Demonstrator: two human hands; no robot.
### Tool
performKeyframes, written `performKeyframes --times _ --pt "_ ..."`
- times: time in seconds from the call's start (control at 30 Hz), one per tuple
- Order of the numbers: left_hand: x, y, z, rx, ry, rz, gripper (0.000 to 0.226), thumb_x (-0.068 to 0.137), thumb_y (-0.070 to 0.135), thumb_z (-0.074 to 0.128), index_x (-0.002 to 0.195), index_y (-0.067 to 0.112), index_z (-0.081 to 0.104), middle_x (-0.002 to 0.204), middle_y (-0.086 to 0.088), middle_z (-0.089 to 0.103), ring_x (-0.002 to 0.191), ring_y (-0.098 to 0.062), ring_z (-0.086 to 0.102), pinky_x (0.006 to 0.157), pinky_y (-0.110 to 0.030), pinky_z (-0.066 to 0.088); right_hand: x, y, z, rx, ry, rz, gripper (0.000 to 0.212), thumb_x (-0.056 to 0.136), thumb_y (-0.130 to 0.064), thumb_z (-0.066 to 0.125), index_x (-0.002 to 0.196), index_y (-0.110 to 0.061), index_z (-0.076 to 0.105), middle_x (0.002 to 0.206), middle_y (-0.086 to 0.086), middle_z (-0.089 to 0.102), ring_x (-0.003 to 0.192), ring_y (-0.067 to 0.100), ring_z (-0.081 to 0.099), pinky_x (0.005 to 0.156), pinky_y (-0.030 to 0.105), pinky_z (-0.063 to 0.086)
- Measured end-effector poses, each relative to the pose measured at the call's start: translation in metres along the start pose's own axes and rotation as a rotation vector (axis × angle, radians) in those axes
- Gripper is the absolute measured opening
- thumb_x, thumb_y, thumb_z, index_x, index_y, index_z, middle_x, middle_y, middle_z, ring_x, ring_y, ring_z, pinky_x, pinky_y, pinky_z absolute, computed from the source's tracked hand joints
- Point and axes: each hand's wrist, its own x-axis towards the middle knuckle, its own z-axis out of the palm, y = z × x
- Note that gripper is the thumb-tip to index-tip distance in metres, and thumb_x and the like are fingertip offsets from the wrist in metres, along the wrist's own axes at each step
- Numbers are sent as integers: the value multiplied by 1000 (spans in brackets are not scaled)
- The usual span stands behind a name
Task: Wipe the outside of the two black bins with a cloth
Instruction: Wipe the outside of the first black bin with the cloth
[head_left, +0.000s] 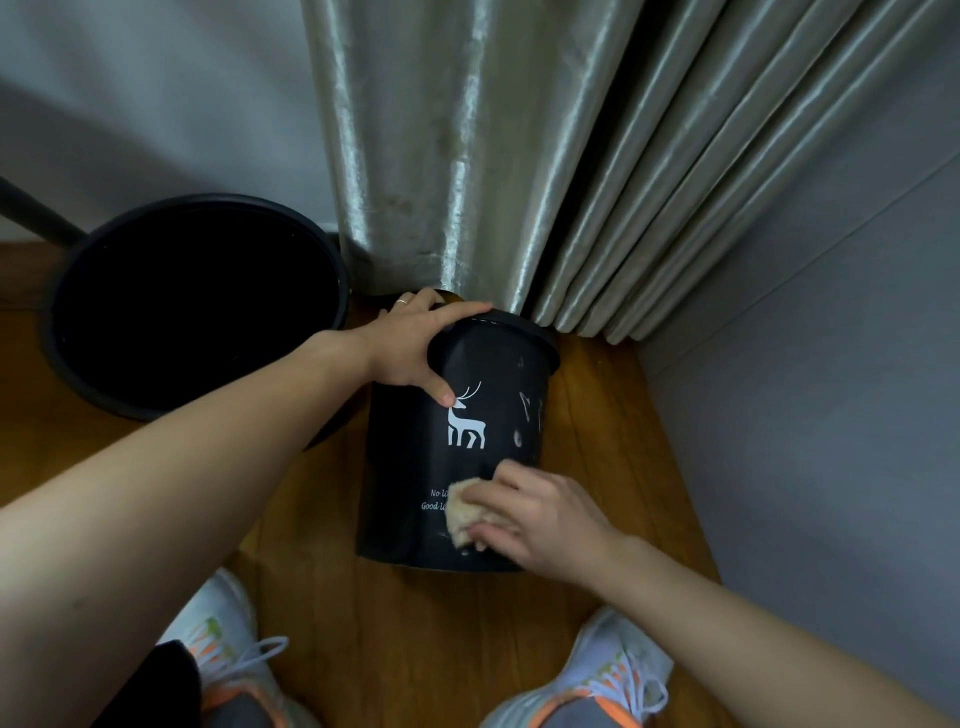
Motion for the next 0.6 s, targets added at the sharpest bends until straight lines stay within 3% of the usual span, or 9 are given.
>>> performKeyframes --times 0.13,0.2,0.37,0.5,0.6 --pt "0 1 2 3 6 2 120 53 53 89 144 59 11 131 -4 31 126 -31 28 109 -58 27 14 4 -6 135 157 333 43 86 -56 52 120 -31 61 99 -5 57 84 21 62 69 37 52" --pt "0 0 2 0 7 3 120 53 53 89 143 60 11 131 -4 31 126 -31 28 109 -58 27 9 -1 0 150 174 293 40 87 -52 56 119 -29 62 99 -3 58 81 21 62 67 34 52" --pt "0 -2 1 1 5 -3 119 53 54 89 143 60 11 133 -4 30 126 -31 27 110 -57 27 -7 -7 8 66 23 41 35 88 -44 62 116 -22 63 92 -2 56 73 14 57 58 23 44" --pt "0 1 2 12 3 -7 119 54 53 88 143 60 10 133 -5 30 127 -32 27 110 -58 26 11 -5 -3 115 190 291 41 86 -53 58 117 -26 63 98 -2 61 81 19 62 64 32 52" --pt "0 0 3 12 7 -9 119 53 53 89 143 60 10 133 -5 30 127 -33 27 110 -58 26 3 -12 5 71 188 180 37 88 -49 59 112 -22 65 91 -1 58 74 18 60 58 28 50"
